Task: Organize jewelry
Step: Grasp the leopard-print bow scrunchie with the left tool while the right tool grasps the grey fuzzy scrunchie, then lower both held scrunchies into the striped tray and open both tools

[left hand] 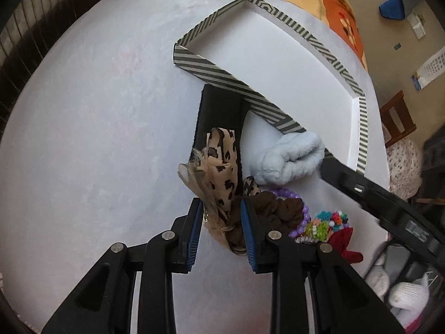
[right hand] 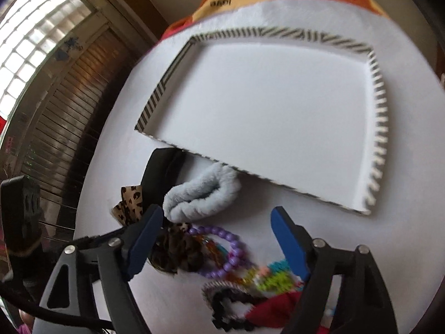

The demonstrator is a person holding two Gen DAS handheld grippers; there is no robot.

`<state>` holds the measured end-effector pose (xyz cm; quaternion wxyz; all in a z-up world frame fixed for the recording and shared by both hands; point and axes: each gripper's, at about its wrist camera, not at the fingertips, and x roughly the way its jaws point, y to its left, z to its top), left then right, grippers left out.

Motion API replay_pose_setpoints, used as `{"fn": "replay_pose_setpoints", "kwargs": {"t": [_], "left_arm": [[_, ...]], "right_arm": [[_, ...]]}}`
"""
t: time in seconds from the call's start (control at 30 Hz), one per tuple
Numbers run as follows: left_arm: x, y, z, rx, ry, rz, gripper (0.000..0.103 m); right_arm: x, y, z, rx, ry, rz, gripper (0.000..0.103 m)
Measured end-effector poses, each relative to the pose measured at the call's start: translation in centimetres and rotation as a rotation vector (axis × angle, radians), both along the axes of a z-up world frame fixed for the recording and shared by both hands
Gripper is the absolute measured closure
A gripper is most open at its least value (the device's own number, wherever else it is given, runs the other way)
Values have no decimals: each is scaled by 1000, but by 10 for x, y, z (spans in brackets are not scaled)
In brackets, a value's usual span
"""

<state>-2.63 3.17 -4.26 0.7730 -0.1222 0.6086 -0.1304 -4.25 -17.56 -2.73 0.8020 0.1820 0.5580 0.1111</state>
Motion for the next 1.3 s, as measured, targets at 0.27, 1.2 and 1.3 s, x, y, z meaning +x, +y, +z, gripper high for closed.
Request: {"fn": "replay_pose_setpoints", "kwargs": {"t": [0.27, 1.2, 1.3], "left_arm": [[-3, 2, 2, -4, -50, -7, 103], [34, 14, 113, 0, -294, -3, 103], [57, 8, 113, 9, -307, 3, 103]], "right_arm": [[16, 10, -30, 67, 36, -8, 69], [-2, -55, 64, 4, -214, -61, 91], [4, -73, 61, -17, -194, -87, 91]]}}
